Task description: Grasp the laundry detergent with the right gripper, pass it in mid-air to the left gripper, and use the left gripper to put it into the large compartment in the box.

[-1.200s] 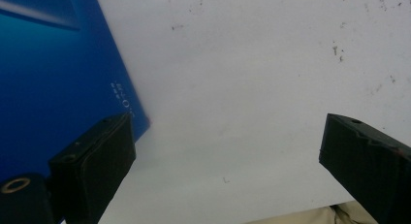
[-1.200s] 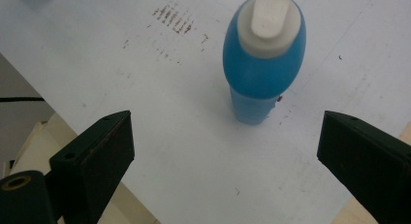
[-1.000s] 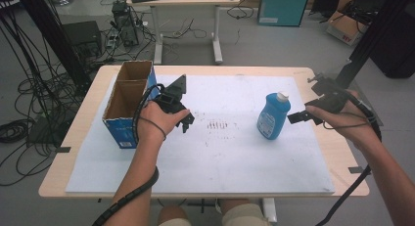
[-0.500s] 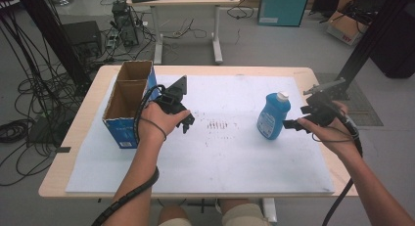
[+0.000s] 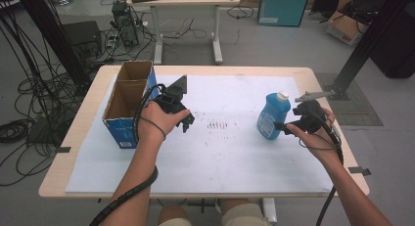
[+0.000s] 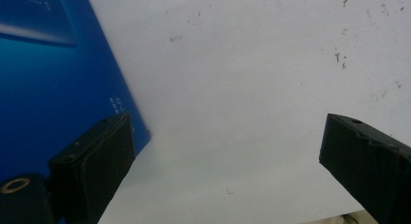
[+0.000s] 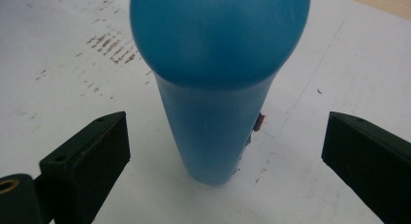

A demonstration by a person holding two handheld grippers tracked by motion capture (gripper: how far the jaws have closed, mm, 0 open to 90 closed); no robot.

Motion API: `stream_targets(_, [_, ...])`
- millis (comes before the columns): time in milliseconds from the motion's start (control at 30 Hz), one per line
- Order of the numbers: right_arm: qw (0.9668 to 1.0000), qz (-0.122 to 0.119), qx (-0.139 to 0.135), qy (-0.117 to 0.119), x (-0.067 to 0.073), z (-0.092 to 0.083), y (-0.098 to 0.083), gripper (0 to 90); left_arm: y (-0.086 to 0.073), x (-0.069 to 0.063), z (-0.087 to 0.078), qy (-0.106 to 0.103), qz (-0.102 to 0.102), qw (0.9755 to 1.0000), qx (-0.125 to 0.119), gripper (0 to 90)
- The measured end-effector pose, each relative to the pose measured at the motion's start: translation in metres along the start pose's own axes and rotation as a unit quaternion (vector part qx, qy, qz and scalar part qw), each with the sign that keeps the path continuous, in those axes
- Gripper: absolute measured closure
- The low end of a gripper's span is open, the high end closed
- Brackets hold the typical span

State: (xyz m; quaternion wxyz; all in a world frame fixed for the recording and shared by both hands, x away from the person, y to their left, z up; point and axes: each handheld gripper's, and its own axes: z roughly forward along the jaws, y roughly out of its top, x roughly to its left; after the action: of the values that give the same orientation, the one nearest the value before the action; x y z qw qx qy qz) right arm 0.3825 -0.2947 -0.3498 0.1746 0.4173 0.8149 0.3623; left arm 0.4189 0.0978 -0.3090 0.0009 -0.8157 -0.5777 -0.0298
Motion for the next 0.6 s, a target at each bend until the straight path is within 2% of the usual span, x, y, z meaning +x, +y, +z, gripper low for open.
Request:
stream_targets(133, [0.9998, 0.004, -0.017, -0.009, 0.0, 0.005, -0.004, 2.8, 0.0, 0.001, 0.0, 0.002, 0.001, 1.0, 0.0, 6.3])
stream_targets(300, [0.9995, 0.004, -0.027, -0.018, 0.003, 0.013, -0.007, 2.7, 0.0, 0.001, -0.001, 0.002, 0.001, 1.0, -0.003, 6.2])
stream_targets(333, [0.9993, 0.013, -0.028, -0.021, 0.005, 0.015, -0.008, 2.7, 0.0, 0.001, -0.001, 0.002, 0.001, 1.0, -0.003, 6.2])
stream_targets(600, [0.9985, 0.019, -0.042, -0.029, 0.008, 0.027, -0.014, 2.5, -0.001, 0.001, -0.003, 0.004, 0.0, 1.0, -0.005, 6.2])
